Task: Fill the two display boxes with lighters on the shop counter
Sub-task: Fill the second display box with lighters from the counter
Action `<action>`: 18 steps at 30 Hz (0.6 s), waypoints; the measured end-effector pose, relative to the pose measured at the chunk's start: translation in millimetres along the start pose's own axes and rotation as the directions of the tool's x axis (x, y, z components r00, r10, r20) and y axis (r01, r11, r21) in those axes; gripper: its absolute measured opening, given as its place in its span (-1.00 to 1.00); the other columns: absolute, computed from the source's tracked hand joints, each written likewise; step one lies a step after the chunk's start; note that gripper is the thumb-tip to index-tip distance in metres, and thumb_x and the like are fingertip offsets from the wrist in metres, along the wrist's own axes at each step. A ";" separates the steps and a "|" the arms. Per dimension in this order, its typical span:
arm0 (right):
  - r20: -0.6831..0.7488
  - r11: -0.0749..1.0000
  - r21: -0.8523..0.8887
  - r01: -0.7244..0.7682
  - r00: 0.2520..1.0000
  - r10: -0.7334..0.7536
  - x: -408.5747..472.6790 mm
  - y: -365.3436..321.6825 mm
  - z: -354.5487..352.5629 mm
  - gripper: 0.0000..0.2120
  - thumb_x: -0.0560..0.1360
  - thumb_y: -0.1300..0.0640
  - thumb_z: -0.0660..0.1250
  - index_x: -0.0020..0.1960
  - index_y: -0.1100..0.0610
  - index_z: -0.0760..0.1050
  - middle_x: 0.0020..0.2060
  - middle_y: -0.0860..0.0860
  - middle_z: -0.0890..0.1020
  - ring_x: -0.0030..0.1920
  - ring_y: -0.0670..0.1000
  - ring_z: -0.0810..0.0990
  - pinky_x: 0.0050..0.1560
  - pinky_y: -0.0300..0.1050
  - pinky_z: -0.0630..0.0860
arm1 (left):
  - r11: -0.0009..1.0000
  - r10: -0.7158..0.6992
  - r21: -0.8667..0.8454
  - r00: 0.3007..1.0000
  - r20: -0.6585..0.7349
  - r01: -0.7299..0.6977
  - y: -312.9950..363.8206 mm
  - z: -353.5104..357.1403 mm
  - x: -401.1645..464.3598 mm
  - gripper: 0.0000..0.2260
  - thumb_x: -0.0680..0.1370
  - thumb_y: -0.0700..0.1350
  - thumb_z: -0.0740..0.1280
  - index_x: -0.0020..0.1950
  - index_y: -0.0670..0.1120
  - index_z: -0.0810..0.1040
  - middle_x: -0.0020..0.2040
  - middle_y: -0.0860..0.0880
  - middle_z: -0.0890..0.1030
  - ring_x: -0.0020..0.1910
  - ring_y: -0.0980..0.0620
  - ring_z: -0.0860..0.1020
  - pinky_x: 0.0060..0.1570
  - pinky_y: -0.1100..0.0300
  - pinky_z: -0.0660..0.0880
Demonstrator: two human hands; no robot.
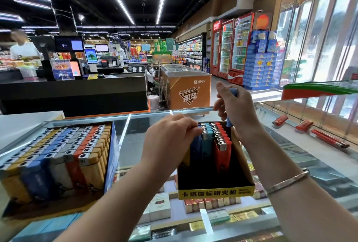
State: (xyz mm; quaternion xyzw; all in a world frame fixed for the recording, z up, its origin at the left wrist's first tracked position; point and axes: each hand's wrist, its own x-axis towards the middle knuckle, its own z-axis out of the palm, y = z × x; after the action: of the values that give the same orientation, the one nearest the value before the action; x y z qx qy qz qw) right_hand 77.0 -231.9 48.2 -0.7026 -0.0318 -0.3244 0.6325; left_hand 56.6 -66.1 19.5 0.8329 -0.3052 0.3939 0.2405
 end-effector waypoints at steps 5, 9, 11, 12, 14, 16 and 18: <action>-0.002 1.000 0.004 0.001 1.000 -0.001 0.2 -0.5 0.7 -0.70 0.54 -0.05 0.25 -0.25 0.14 0.41 -0.46 0.07 0.55 -0.55 -0.06 0.42 -0.54 -0.27 0.36 | 0.998 0.000 0.069 1.000 0.013 -0.001 5.7 -5.0 -0.2 -0.94 0.39 -0.05 0.48 -0.16 0.03 0.68 -0.25 0.12 0.66 -0.30 0.11 0.58 -0.41 0.35 0.36; -0.003 1.000 0.001 0.000 1.000 0.000 0.1 -0.2 0.5 -0.70 0.54 -0.05 0.25 -0.25 0.14 0.41 -0.47 0.07 0.55 -0.54 -0.04 0.42 -0.54 -0.25 0.36 | 0.988 0.014 0.154 0.995 0.097 -0.029 8.3 -4.3 -2.6 -0.92 0.45 -0.05 0.40 -0.09 0.03 0.67 -0.18 0.11 0.65 -0.22 0.09 0.54 -0.45 0.35 0.28; -0.002 1.000 -0.002 -0.003 1.000 0.003 0.1 -0.1 0.2 -0.70 0.54 -0.06 0.25 -0.24 0.14 0.41 -0.47 0.06 0.55 -0.54 -0.05 0.42 -0.54 -0.24 0.37 | 0.987 -0.003 0.162 0.992 0.125 -0.017 7.6 -1.8 -4.2 -0.89 0.48 -0.02 0.36 -0.04 0.04 0.64 -0.10 0.12 0.63 -0.15 0.11 0.50 -0.44 0.40 0.20; 0.000 1.000 -0.003 -0.003 1.000 0.003 0.0 -0.2 0.1 -0.70 0.54 -0.06 0.25 -0.24 0.14 0.41 -0.47 0.05 0.55 -0.54 -0.05 0.43 -0.53 -0.25 0.37 | 0.987 -0.010 0.161 0.991 0.130 -0.011 7.1 -0.6 -4.5 -0.88 0.48 0.00 0.35 -0.03 0.04 0.63 -0.08 0.13 0.61 -0.13 0.12 0.48 -0.43 0.42 0.17; 0.002 1.000 -0.002 -0.003 1.000 0.003 0.0 -0.2 0.3 -0.70 0.54 -0.06 0.24 -0.24 0.14 0.41 -0.47 0.05 0.55 -0.54 -0.05 0.43 -0.53 -0.25 0.37 | 0.987 -0.024 0.163 0.990 0.140 0.001 6.0 0.9 -4.4 -0.88 0.49 0.02 0.33 -0.02 0.06 0.61 -0.05 0.14 0.60 -0.11 0.13 0.46 -0.42 0.42 0.16; -0.005 1.000 0.007 -0.005 1.000 0.005 0.0 -0.2 1.0 -0.68 0.53 -0.08 0.24 -0.24 0.14 0.42 -0.48 0.05 0.56 -0.54 -0.06 0.43 -0.51 -0.26 0.38 | 0.986 -0.033 0.166 0.988 0.152 0.008 4.9 1.7 -4.0 -0.88 0.49 0.04 0.32 -0.03 0.06 0.59 -0.04 0.15 0.59 -0.10 0.14 0.44 -0.42 0.42 0.18; -0.023 0.999 0.032 -0.001 1.000 0.001 0.2 -0.6 1.6 -0.64 0.53 -0.11 0.22 -0.28 0.14 0.42 -0.47 0.06 0.56 -0.51 -0.05 0.45 -0.42 -0.22 0.40 | 0.989 -0.051 0.148 0.986 0.162 0.026 3.7 2.2 -4.0 -0.87 0.50 0.07 0.30 -0.04 0.07 0.59 -0.05 0.17 0.58 -0.12 0.16 0.41 -0.42 0.40 0.21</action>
State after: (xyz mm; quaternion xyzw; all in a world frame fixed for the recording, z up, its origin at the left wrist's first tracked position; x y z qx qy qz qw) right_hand 77.6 -230.3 48.8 -0.6886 -0.0293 -0.3317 0.6442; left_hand 53.2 -68.8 15.7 0.8838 -0.2783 0.3402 0.1606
